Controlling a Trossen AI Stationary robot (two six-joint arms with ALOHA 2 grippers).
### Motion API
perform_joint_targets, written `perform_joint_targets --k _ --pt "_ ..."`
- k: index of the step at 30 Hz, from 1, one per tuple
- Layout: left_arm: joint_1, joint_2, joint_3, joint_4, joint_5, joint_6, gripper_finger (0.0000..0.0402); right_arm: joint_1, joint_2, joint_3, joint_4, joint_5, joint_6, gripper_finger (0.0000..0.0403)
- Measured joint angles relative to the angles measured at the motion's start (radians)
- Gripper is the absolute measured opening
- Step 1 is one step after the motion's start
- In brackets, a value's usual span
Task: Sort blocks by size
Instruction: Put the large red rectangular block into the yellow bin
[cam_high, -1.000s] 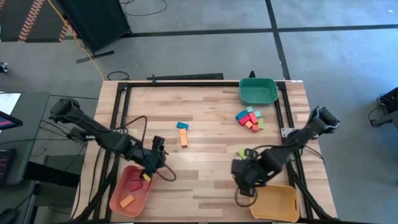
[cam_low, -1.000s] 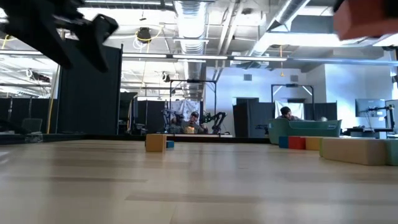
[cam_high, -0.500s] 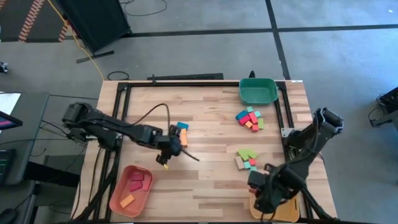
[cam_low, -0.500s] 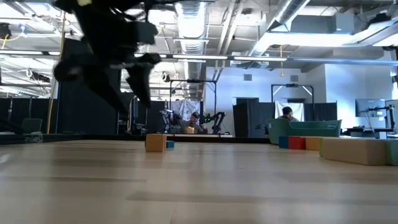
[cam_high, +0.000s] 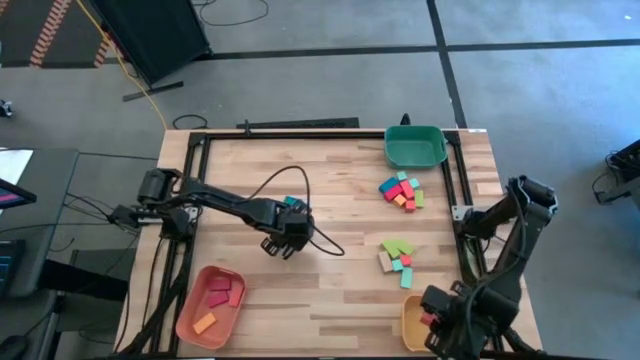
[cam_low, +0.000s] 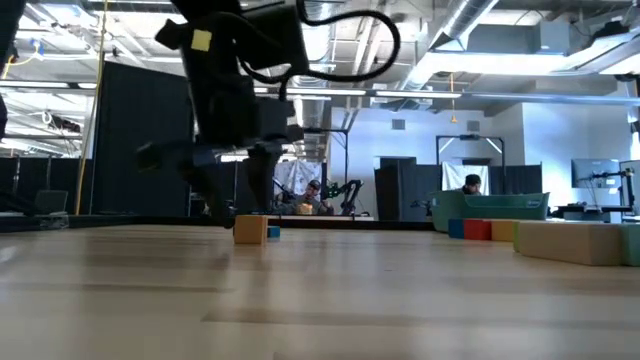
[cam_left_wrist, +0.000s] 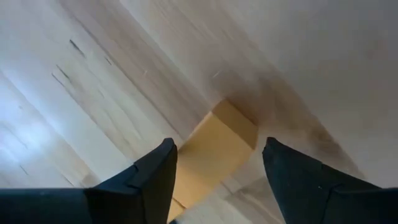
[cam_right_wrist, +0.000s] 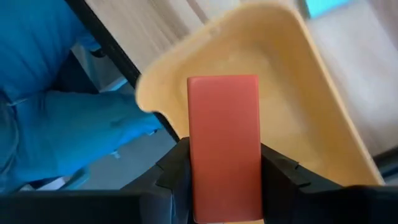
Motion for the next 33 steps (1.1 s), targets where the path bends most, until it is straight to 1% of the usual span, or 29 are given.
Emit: perform_joint_targets --k 2,6,13,16,20,22,27,33 --pt "0.009 0.013 0.013 -0.013 0.0 0.024 0.0211 0.021 0.0 -0.019 0.009 0.0 0.042 0.0162" --pt "0.029 0.024 0.03 -0.036 0.0 0.057 0.0189 0.046 0.0 -0.071 0.089 0.0 0.097 0.0162" --pt "0.069 0.023 0.03 -0.047 0.014 0.096 0.0165 0.054 0.0 -0.156 0.219 0.0 0.12 0.0162" --pt "0.082 0.023 0.03 -0.054 0.049 0.097 0.0162 0.053 0.0 -0.171 0.225 -0.001 0.128 0.0162" --pt "0.086 0.023 0.03 -0.052 0.054 0.106 0.0161 0.053 0.0 -0.188 0.227 -0.002 0.136 0.0162" --pt "0.087 0.023 0.03 -0.052 0.072 0.106 0.0161 0.049 0.0 -0.2 0.229 -0.002 0.148 0.0163" --pt "0.088 0.023 0.03 -0.052 0.096 0.107 0.0161 0.035 0.0 -0.23 0.243 -0.032 0.154 0.0163" --pt "0.088 0.023 0.03 -0.054 0.111 0.105 0.0161 0.015 0.0 -0.233 0.245 -0.038 0.145 0.0163"
